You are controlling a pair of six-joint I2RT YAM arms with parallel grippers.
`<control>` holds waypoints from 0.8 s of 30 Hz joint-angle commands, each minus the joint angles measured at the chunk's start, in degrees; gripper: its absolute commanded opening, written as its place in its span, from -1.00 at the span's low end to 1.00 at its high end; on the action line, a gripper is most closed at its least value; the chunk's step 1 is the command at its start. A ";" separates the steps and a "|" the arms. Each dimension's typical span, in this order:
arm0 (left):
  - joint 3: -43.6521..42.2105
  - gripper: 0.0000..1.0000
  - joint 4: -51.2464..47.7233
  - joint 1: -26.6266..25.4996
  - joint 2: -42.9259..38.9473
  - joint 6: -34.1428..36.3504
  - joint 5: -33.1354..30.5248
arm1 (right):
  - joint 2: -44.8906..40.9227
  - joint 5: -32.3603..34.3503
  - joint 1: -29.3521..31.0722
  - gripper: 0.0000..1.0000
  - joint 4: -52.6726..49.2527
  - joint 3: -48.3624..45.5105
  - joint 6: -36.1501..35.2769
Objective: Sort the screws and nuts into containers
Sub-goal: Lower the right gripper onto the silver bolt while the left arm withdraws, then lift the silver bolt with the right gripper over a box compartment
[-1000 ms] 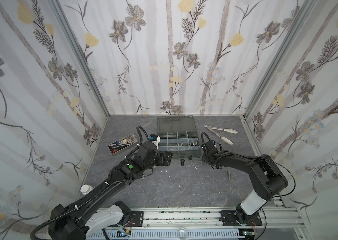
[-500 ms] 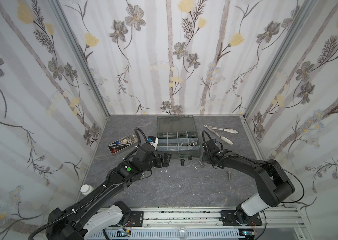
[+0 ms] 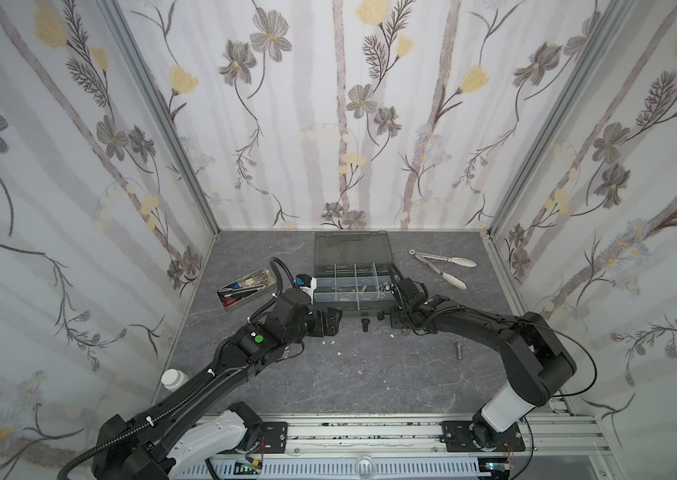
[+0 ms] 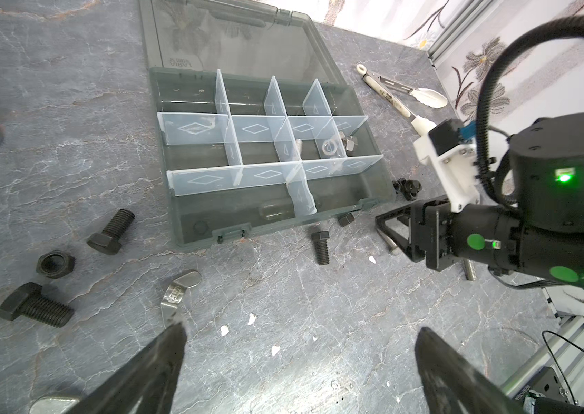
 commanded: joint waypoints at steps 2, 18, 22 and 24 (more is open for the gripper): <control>-0.47 1.00 0.21 0.05 -0.77 -0.25 -0.50 | 2.82 -0.37 0.34 -0.04 -2.50 1.43 -1.41; -2.36 1.00 0.86 0.13 -1.56 -0.81 -0.48 | 4.18 0.06 0.74 -0.43 -3.36 1.44 -1.34; -2.72 1.00 0.77 0.16 -2.21 -1.14 -0.58 | 4.18 0.42 0.74 -0.58 -3.48 1.71 -1.16; -2.94 1.00 0.78 0.15 -2.53 -1.21 -0.58 | 4.03 0.55 0.73 -0.63 -3.56 1.88 -1.07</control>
